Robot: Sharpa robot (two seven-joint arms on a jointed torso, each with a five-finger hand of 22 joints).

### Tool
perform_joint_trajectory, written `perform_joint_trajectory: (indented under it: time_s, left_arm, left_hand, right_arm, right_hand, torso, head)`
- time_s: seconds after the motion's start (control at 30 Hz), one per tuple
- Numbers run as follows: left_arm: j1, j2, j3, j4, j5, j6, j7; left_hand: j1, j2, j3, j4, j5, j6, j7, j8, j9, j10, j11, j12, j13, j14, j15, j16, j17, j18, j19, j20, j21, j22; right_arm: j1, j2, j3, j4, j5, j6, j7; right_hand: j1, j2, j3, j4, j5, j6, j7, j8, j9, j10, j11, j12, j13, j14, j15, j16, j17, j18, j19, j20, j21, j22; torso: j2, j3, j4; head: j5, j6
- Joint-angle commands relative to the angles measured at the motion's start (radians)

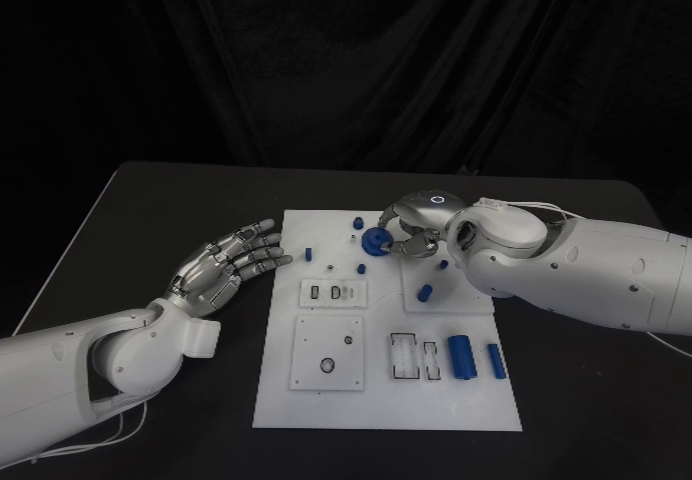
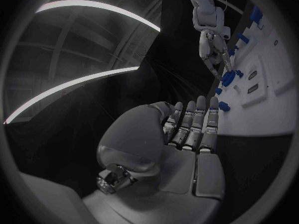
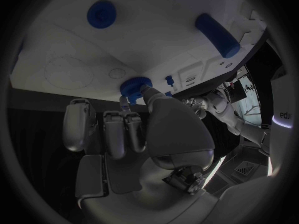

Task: Assemble the parts on the task board

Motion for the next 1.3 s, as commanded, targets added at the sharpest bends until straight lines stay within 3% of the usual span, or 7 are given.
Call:
perform_joint_trajectory:
  time_s: [0.03,0.57,1.17,1.3]
  left_arm:
    - [-0.001,0.002,0.001,0.000,0.003,0.017,0.010]
    - [-0.001,0.004,0.001,-0.003,0.003,0.021,-0.002]
    - [-0.001,0.005,0.001,-0.004,0.003,0.023,-0.010]
    - [-0.001,0.005,0.001,-0.005,0.003,0.024,-0.011]
  left_hand:
    - [-0.010,-0.002,0.005,0.000,0.003,-0.001,0.006,0.003,0.000,0.002,0.006,0.006,0.001,-0.002,0.007,0.005,0.001,-0.015,-0.007,-0.003,0.005,0.002]
    - [-0.015,-0.002,0.011,0.000,0.002,-0.001,0.009,0.003,0.000,0.006,0.009,0.009,0.002,-0.005,0.009,0.005,0.001,-0.016,-0.011,-0.003,0.006,0.003]
    - [-0.019,-0.002,0.016,-0.001,0.002,-0.001,0.012,0.004,0.000,0.010,0.012,0.010,0.002,-0.009,0.011,0.004,0.000,-0.018,-0.016,-0.002,0.006,0.003]
    - [-0.019,-0.002,0.016,-0.001,0.002,-0.001,0.012,0.004,0.000,0.010,0.012,0.010,0.002,-0.009,0.011,0.004,0.000,-0.018,-0.016,-0.002,0.006,0.003]
  right_arm:
    - [-0.004,0.000,-0.001,0.003,-0.006,-0.055,0.015]
    - [-0.005,0.004,-0.001,0.003,-0.006,-0.058,0.011]
    - [-0.014,0.019,-0.001,-0.007,-0.006,-0.021,0.012]
    - [-0.016,0.021,-0.001,-0.010,-0.006,-0.027,0.018]
  right_hand:
    - [0.007,-0.001,-0.005,-0.001,0.008,0.008,0.001,0.003,0.000,0.091,0.007,-0.002,0.249,0.081,0.008,-0.001,0.234,0.013,0.000,0.004,0.004,0.172]
    - [0.000,-0.006,-0.017,0.005,-0.015,0.009,0.000,-0.005,-0.004,0.084,0.007,-0.003,0.243,0.080,0.007,-0.002,0.233,0.014,-0.001,0.004,0.000,0.172]
    - [-0.014,-0.006,-0.032,0.018,-0.037,0.018,-0.002,-0.008,-0.007,0.080,0.006,-0.005,0.239,0.078,0.007,-0.004,0.231,0.015,-0.003,0.005,-0.005,0.173]
    - [0.003,0.003,-0.026,0.010,0.029,0.042,-0.004,-0.005,-0.007,0.081,0.004,-0.004,0.240,0.079,0.005,-0.003,0.232,0.015,-0.002,0.003,-0.006,0.175]
  torso:
    - [0.000,-0.0002,0.0004]
    - [0.000,0.0004,-0.0001]
    - [0.000,0.0004,-0.0001]
    - [0.000,0.0001,0.0002]
  head:
    - [-0.001,-0.003]
    - [-0.003,-0.010]
    - [-0.002,-0.014]
    - [-0.003,-0.015]
